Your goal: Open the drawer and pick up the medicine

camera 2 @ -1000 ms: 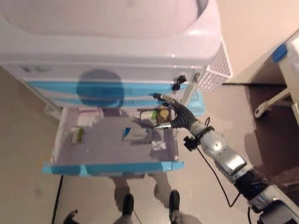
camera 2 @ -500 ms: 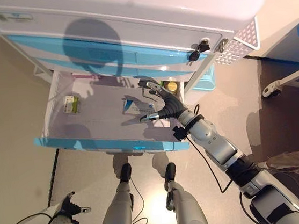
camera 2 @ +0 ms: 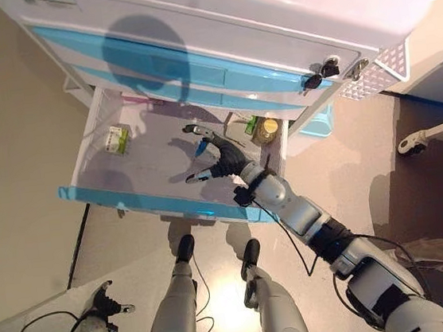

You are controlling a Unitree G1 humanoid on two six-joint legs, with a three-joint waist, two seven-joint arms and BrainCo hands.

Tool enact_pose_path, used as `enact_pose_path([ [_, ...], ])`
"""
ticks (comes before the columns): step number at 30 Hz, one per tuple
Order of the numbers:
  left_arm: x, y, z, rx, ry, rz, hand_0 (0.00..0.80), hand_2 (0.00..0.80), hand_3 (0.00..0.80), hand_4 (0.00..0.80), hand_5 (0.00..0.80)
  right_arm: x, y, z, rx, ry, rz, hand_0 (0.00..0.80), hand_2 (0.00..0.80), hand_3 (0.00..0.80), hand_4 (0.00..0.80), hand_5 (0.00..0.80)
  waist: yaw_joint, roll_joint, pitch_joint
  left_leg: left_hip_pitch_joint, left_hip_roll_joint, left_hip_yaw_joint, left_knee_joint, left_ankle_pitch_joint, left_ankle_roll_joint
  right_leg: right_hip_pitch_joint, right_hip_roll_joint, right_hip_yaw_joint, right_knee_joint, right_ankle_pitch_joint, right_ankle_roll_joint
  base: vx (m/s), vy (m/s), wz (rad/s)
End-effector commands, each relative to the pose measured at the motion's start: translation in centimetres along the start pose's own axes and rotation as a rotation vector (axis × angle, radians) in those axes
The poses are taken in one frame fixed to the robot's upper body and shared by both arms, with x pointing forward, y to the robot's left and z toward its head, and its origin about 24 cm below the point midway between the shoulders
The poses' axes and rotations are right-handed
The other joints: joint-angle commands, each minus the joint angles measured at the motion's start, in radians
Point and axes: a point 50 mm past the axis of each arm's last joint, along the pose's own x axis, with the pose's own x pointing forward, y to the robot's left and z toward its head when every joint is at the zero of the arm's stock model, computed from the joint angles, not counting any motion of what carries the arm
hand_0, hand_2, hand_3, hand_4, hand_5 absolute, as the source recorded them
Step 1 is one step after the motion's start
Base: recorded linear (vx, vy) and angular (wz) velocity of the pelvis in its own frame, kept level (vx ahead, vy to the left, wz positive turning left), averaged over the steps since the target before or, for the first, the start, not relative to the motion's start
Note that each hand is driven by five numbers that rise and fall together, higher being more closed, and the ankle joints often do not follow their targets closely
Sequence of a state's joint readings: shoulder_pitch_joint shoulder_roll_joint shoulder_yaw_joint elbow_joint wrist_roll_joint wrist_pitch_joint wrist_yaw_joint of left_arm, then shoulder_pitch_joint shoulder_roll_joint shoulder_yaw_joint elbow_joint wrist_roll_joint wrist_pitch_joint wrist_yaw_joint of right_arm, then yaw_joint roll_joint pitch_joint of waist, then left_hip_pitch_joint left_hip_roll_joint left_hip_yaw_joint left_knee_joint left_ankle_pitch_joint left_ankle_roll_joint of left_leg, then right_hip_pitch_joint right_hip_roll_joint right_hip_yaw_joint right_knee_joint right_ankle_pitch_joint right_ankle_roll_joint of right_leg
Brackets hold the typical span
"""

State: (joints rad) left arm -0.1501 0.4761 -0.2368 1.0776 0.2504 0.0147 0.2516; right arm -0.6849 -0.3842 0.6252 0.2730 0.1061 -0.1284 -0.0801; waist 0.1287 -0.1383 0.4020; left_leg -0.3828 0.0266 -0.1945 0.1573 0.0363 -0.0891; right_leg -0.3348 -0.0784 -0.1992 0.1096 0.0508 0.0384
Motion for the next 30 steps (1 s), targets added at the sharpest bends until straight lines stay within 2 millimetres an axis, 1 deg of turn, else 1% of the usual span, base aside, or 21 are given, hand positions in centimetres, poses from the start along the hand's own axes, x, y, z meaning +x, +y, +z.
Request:
enact_pose_path([
  [1, -0.2, 0.7, -1.6, 0.018, 0.045, 0.037, 0.000, 0.000, 0.000, 0.000, 0.000, 1.1, 0.5, 1.8, -0.059, -0.081, -0.011, 0.000, 0.000, 0.000, 0.000, 0.000, 0.012, -0.024, -0.022, -0.044, -0.081, -0.018, 0.017, 0.003, 0.073, -0.013, -0.029, -0.001, 0.055, -0.030, 0.056, 0.000, 0.000, 0.00],
  [2, -0.1, 0.7, -1.5, 0.021, 0.043, 0.038, 0.000, 0.000, 0.000, 0.000, 0.000, 1.6, 0.6, 1.7, -0.090, -0.073, -0.013, 0.000, 0.000, 0.000, 0.000, 0.000, 0.015, -0.022, -0.020, -0.044, -0.081, -0.019, 0.016, 0.004, 0.072, -0.012, -0.029, -0.001, 0.053, -0.029, 0.057, 0.000, 0.000, 0.00],
  [4, -0.1, 0.7, -1.4, 0.024, 0.040, 0.038, 0.000, 0.000, 0.000, 0.000, 0.000, 1.8, 0.6, 1.6, -0.102, -0.062, -0.022, 0.000, 0.000, 0.000, 0.000, 0.000, 0.016, -0.021, -0.018, -0.045, -0.082, -0.019, 0.017, 0.004, 0.072, -0.012, -0.030, -0.001, 0.053, -0.029, 0.057, 0.000, 0.000, 0.00],
  [8, -0.1, 0.5, -1.2, 0.030, 0.029, 0.042, 0.000, 0.000, 0.000, 0.000, 0.000, 2.8, 0.1, 1.1, -0.201, -0.024, -0.060, 0.000, 0.000, 0.000, 0.000, 0.000, 0.021, -0.013, -0.013, -0.046, -0.084, -0.021, 0.020, 0.003, 0.073, -0.014, -0.029, -0.001, 0.056, -0.030, 0.056, 0.000, 0.000, 0.00],
  [9, -0.1, 0.4, -1.1, 0.035, 0.027, 0.041, 0.000, 0.000, 0.000, 0.000, 0.000, 3.2, -0.3, 0.9, -0.254, -0.006, -0.087, 0.000, 0.000, 0.000, 0.000, 0.000, 0.024, -0.010, -0.008, -0.043, -0.084, -0.020, 0.026, -0.004, 0.074, -0.012, -0.029, 0.001, 0.060, -0.033, 0.055, 0.000, 0.000, 0.00],
  [10, -0.1, 0.4, -1.1, 0.035, 0.026, 0.042, 0.000, 0.000, 0.000, 0.000, 0.000, 3.3, -0.3, 0.9, -0.254, -0.006, -0.088, 0.000, 0.000, 0.000, 0.000, 0.000, 0.023, -0.010, -0.010, -0.046, -0.085, -0.021, 0.023, 0.002, 0.074, -0.014, -0.030, 0.000, 0.058, -0.029, 0.055, 0.000, 0.000, 0.00],
  [11, -0.1, 0.4, -0.9, 0.038, 0.019, 0.044, 0.000, 0.000, 0.000, 0.000, 0.000, 3.7, -0.7, 1.2, -0.318, -0.007, -0.106, 0.000, 0.000, 0.000, 0.000, 0.000, 0.027, -0.007, -0.008, -0.046, -0.085, -0.022, 0.026, -0.003, 0.074, -0.011, -0.029, 0.001, 0.059, -0.033, 0.055, 0.000, 0.000, 0.00],
  [13, -0.1, 0.4, -0.7, 0.038, 0.012, 0.046, 0.000, 0.000, 0.000, 0.000, 0.000, 3.8, -0.9, 1.0, -0.334, 0.005, -0.119, 0.000, 0.000, 0.000, 0.000, 0.000, 0.026, -0.006, -0.010, -0.050, -0.087, -0.024, 0.020, 0.004, 0.075, -0.014, -0.030, -0.001, 0.054, -0.028, 0.056, 0.000, 0.000, 0.00],
  [15, -0.1, 0.4, -0.7, 0.040, 0.013, 0.046, 0.000, 0.000, 0.000, 0.000, 0.000, 4.2, -1.5, 1.1, -0.384, 0.013, -0.138, 0.000, 0.000, 0.000, 0.000, 0.000, 0.030, -0.004, -0.008, -0.048, -0.086, -0.024, 0.021, 0.000, 0.075, -0.013, -0.029, -0.001, 0.055, -0.031, 0.056, 0.008, 0.002, 0.04],
  [16, 0.0, 0.3, -0.5, 0.038, 0.006, 0.046, 0.000, 0.000, 0.000, 0.000, 0.000, 4.5, -2.1, 1.1, -0.420, 0.022, -0.160, 0.000, 0.000, 0.000, 0.000, 0.000, 0.030, -0.003, -0.010, -0.054, -0.089, -0.028, 0.017, 0.007, 0.075, -0.017, -0.031, -0.004, 0.051, -0.025, 0.058, 0.000, 0.004, 0.04],
  [17, 0.0, 0.3, -0.5, 0.038, 0.006, 0.046, 0.000, 0.000, 0.000, 0.000, 0.000, 4.5, -2.1, 1.1, -0.421, 0.022, -0.160, 0.000, 0.000, 0.000, 0.000, 0.000, 0.030, -0.003, -0.010, -0.054, -0.089, -0.028, 0.017, 0.007, 0.075, -0.018, -0.031, -0.004, 0.051, -0.025, 0.058, -0.009, 0.006, 0.05],
  [19, 0.0, 0.2, -0.3, 0.038, 0.004, 0.043, 0.000, 0.000, 0.000, 0.000, 0.000, 4.9, -2.9, 1.1, -0.484, 0.038, -0.187, 0.000, 0.000, 0.000, 0.000, 0.000, 0.034, 0.001, -0.007, -0.054, -0.091, -0.027, 0.023, 0.001, 0.076, -0.016, -0.030, -0.001, 0.053, -0.029, 0.057, 0.000, 0.006, 0.04],
  [21, 0.0, 0.2, -0.2, 0.037, 0.004, 0.045, 0.000, 0.000, 0.000, 0.000, 0.000, 5.1, -3.1, 1.1, -0.495, 0.042, -0.188, 0.000, 0.000, 0.000, 0.000, 0.000, 0.032, 0.001, -0.009, -0.058, -0.093, -0.030, 0.019, 0.007, 0.077, -0.020, -0.032, -0.002, 0.049, -0.024, 0.058, 0.000, 0.000, 0.00],
  [24, 0.1, 0.2, -0.1, 0.042, 0.001, 0.044, 0.000, 0.000, 0.000, 0.000, 0.000, 5.5, -4.0, 0.7, -0.560, 0.086, -0.203, 0.000, 0.000, 0.000, 0.000, 0.000, 0.036, 0.006, -0.007, -0.060, -0.095, -0.031, 0.021, 0.006, 0.077, -0.021, -0.032, 0.001, 0.051, -0.023, 0.057, 0.000, 0.000, 0.00],
  [29, 0.1, 0.3, 0.1, 0.043, -0.006, 0.045, 0.000, 0.000, 0.000, 0.000, 0.000, 5.9, -4.7, 0.4, -0.627, 0.125, -0.205, 0.000, 0.000, 0.000, 0.000, 0.000, 0.041, 0.010, -0.005, -0.062, -0.097, -0.035, 0.022, 0.008, 0.076, -0.021, -0.035, 0.002, 0.051, -0.021, 0.057, 0.000, 0.000, 0.00],
  [30, 0.1, 0.2, 0.1, 0.047, -0.006, 0.042, 0.000, 0.000, 0.000, 0.000, 0.000, 5.9, -5.0, -0.1, -0.655, 0.156, -0.205, 0.000, 0.000, 0.000, 0.000, 0.000, 0.045, 0.012, -0.003, -0.060, -0.097, -0.035, 0.026, 0.003, 0.076, -0.020, -0.035, 0.003, 0.055, -0.025, 0.057, 0.000, 0.000, 0.00],
])
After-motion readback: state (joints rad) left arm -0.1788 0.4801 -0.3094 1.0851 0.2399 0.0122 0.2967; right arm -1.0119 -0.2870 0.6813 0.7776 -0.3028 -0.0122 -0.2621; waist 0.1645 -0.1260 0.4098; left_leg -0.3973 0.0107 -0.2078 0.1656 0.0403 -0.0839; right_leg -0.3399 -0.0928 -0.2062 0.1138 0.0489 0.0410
